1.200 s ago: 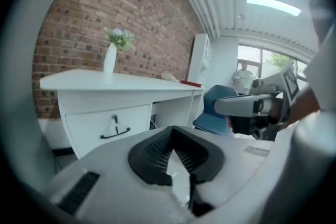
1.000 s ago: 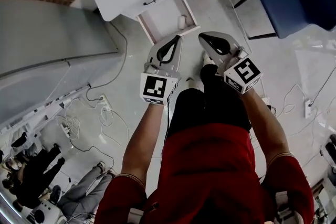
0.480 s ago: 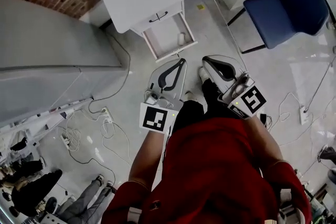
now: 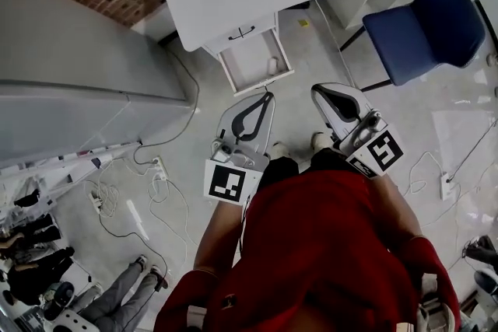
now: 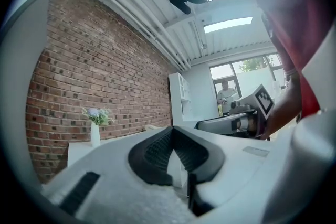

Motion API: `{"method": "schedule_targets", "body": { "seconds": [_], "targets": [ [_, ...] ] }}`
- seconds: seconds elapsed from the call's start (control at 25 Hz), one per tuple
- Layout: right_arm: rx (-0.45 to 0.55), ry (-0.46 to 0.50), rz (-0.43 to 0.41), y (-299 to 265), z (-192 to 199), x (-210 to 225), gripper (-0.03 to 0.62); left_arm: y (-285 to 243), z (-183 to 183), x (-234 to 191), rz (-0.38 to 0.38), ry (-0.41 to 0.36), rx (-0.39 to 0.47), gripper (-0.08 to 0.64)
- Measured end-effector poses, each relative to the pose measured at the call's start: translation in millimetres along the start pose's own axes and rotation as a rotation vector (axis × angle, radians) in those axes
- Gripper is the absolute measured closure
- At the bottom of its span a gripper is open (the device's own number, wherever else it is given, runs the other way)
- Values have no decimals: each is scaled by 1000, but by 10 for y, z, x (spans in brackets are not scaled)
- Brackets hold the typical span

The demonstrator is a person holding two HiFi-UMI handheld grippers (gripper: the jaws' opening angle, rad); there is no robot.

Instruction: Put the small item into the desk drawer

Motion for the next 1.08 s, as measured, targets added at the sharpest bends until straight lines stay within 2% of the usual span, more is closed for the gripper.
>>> {"method": "schedule_targets", "body": {
  "seconds": [0.44,0.64,1.08],
  "targets": [
    [23,46,-76,243,-173,311,586,-334,-222,266,-61,-35,12,554],
    [29,46,-107,291,-183,363,586,-339,-216,333,-79,-36,-12,554],
    [23,34,-120,417,-220,540,586,-496,-273,441,-94,-39,-19,554]
  ]
}}
Point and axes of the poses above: the fingertips, and each gripper's own axes: y backward along the fingers, x to its right, z out of its underside, the point moved 3 cm from there along y, backward along the fingers, and after that the axes turned 14 degrees about z, right-handed, at the moved point
